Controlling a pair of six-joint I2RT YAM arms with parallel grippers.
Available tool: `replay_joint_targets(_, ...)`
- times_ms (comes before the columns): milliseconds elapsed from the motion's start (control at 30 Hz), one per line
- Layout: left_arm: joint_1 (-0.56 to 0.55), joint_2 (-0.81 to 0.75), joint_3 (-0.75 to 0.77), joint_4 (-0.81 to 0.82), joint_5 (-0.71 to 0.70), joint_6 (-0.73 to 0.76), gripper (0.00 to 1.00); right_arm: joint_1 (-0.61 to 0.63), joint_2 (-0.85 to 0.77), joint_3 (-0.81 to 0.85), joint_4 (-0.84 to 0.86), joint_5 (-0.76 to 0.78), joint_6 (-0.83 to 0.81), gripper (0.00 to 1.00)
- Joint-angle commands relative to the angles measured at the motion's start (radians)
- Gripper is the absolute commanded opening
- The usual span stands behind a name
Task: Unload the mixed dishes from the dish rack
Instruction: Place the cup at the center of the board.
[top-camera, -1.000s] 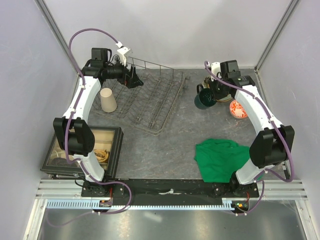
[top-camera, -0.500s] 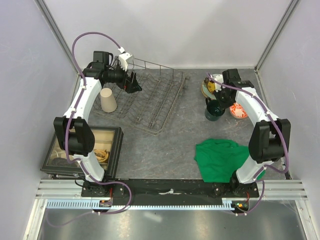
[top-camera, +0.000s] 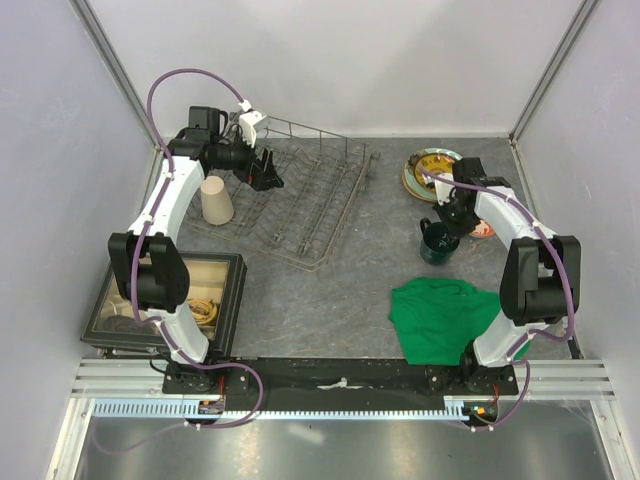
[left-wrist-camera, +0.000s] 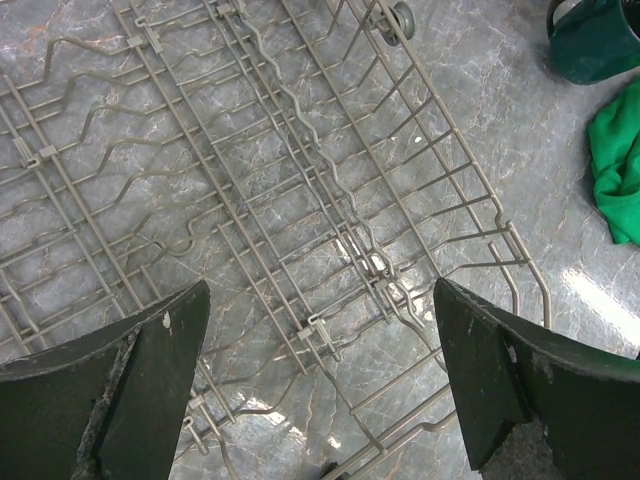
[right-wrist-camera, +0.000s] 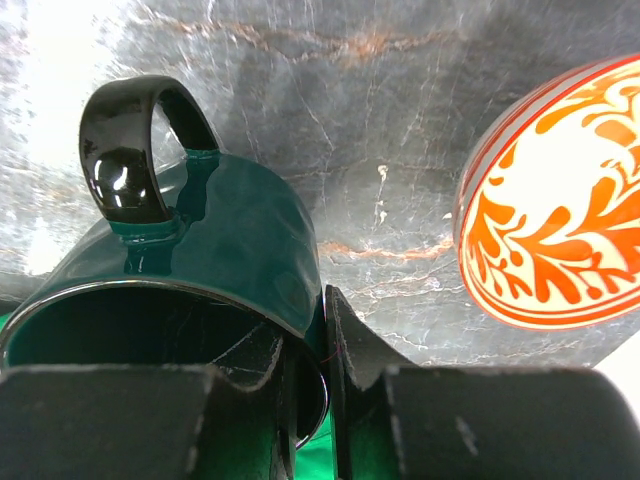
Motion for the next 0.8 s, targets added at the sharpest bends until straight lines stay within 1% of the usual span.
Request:
replay_joint_targets(0,0.005,-0.01,-0.012,-0.002,0.008,0.041,0.99,-0.018,-0.042,-0.008,0.063,-0.013,-0.018,0.0)
replay_joint_targets(767,0.005,-0.01,-0.021,0.0,0.012,0.052,0.99,-0.035,0.056,-0.013,0.123,-0.061,-0.036,0.0)
